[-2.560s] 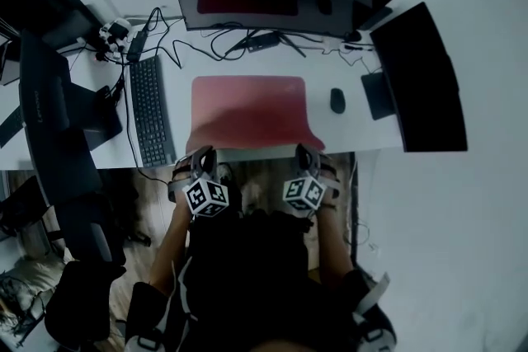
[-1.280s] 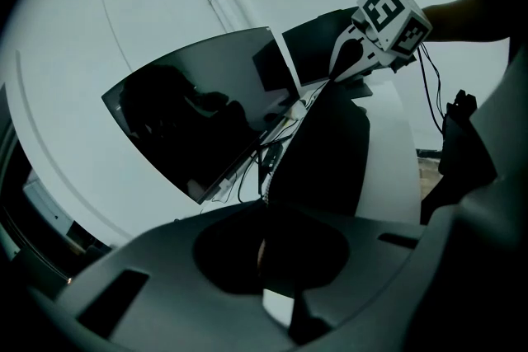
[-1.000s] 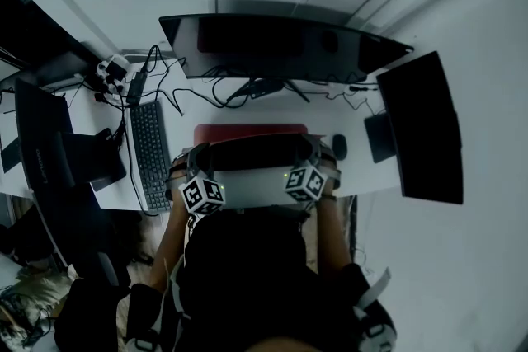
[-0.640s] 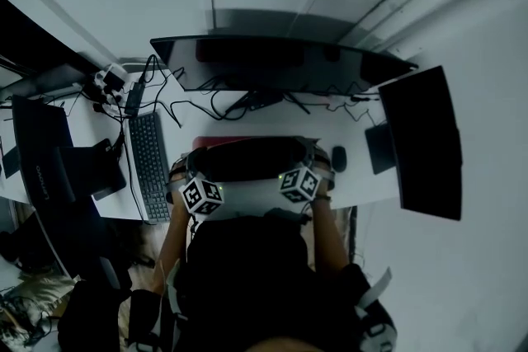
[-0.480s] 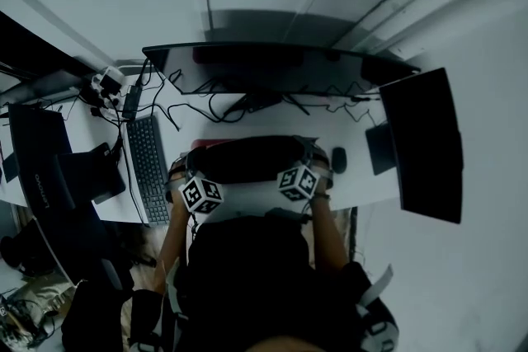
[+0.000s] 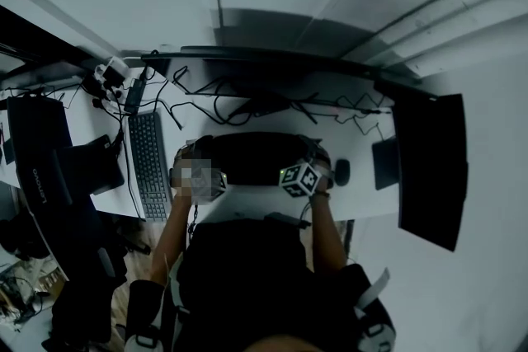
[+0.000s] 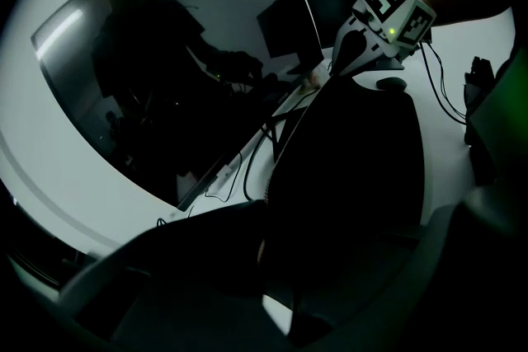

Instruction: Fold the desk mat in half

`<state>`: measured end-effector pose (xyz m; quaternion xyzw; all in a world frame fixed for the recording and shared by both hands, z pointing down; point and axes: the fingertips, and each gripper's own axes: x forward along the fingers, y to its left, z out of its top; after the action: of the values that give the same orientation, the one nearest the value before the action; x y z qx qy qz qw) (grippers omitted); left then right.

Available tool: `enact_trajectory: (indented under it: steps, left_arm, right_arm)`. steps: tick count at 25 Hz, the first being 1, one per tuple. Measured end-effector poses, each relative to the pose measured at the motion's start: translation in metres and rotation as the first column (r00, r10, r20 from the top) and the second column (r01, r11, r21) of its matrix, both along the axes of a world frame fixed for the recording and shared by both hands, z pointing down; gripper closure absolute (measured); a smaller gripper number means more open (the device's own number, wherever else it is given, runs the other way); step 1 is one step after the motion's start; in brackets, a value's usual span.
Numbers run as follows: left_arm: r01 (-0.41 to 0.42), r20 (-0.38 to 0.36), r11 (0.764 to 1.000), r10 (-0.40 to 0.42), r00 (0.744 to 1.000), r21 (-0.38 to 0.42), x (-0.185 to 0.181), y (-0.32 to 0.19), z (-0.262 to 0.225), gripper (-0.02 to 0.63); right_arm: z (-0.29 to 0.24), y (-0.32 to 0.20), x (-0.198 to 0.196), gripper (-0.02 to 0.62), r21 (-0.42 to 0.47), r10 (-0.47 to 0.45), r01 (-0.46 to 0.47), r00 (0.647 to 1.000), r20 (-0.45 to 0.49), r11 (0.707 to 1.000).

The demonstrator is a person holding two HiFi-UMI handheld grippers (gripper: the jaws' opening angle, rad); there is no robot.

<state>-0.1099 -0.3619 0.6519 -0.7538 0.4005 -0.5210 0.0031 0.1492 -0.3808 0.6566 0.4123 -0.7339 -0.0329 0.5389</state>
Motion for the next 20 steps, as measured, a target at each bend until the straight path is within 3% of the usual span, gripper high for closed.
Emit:
enact_trajectory:
  steps: [7,20]
  left_arm:
    - [0.005,0.018,0.999,-0.005,1.000,-0.034,0.003,-0.014,0.035,0.584]
    - [0.016,0.069,1.000,-0.014,0.998,-0.027,0.005,-0.026,0.080,0.583]
  right_arm:
    - [0.038,-0.013,0.004,0.575,-0.046,0.005,-0.006,1.000,-0.005,0.999]
    - [0.075,-0.025,0.002,0.574,-0.080,0.019,-0.020,1.000,-0.017,0.997]
